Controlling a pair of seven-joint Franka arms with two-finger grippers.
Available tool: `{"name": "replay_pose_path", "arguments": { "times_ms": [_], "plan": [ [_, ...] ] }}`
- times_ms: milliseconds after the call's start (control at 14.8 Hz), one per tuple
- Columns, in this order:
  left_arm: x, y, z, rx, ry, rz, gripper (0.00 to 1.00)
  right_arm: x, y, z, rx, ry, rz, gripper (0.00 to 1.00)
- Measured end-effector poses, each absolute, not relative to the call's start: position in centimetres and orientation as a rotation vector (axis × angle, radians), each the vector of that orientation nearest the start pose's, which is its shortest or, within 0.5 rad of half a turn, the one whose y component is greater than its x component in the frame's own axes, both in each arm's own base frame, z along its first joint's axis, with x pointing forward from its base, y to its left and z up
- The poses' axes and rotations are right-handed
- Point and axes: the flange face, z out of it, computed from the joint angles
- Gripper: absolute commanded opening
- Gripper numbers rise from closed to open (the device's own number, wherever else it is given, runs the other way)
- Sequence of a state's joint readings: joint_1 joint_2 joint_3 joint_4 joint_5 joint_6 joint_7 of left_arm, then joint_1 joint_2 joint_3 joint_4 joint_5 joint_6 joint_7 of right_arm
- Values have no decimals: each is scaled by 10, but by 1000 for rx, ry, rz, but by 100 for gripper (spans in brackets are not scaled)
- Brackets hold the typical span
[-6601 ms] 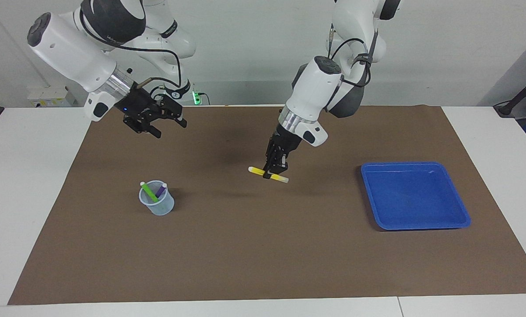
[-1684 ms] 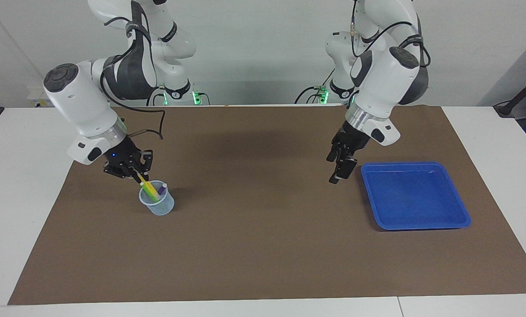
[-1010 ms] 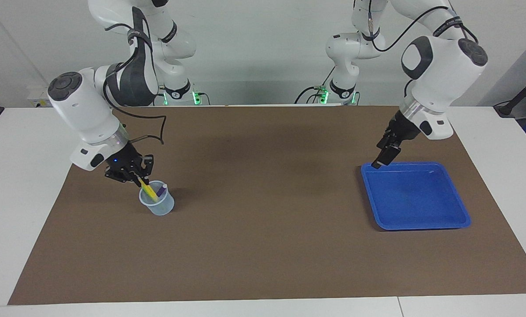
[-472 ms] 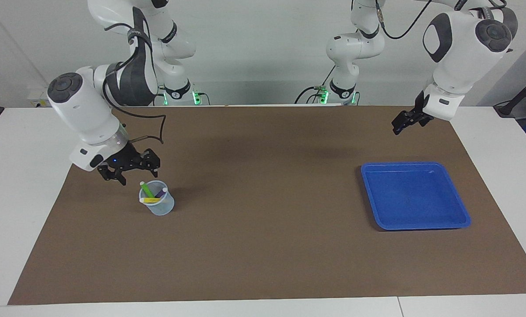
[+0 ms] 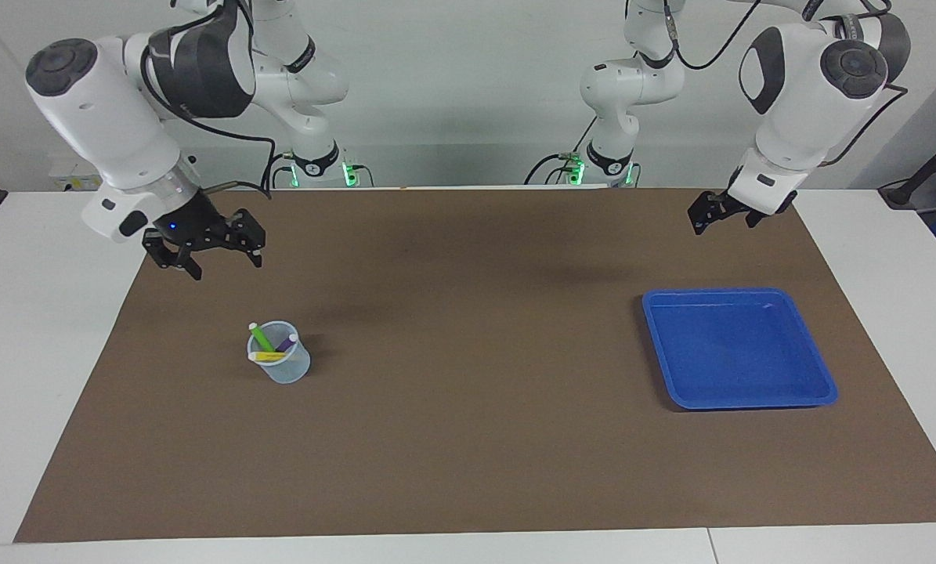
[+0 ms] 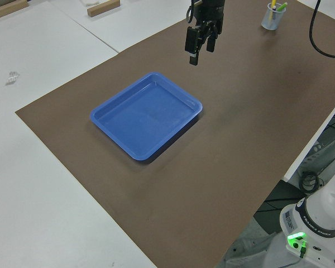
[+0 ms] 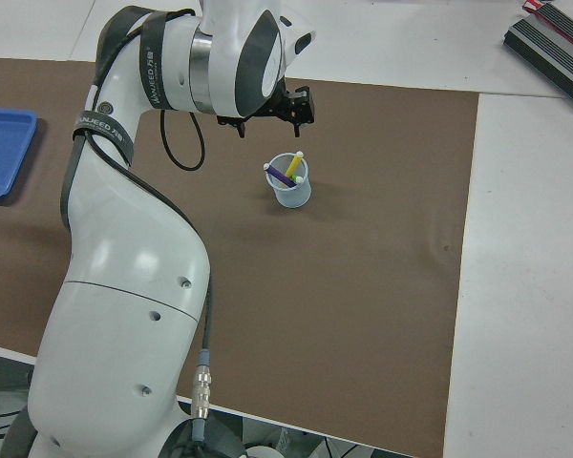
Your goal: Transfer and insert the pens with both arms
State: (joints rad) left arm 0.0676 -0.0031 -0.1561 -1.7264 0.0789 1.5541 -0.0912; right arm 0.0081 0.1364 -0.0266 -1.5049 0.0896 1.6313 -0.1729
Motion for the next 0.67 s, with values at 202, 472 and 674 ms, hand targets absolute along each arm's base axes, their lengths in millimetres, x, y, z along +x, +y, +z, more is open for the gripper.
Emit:
{"name": "replay_pose_path", "arguments": {
  "times_ms": [202, 472, 674],
  "plan": [
    [537, -64, 558, -3048, 70, 226, 100, 598, -6, 597, -3091, -217, 19, 100],
    [541, -60, 578, -3136, 27, 131, 100, 594, -10, 594, -3116, -190, 79, 100],
    [542, -56, 578, -3156, 14, 124, 100, 590, -12, 593, -3114, -186, 105, 100]
  ]
}}
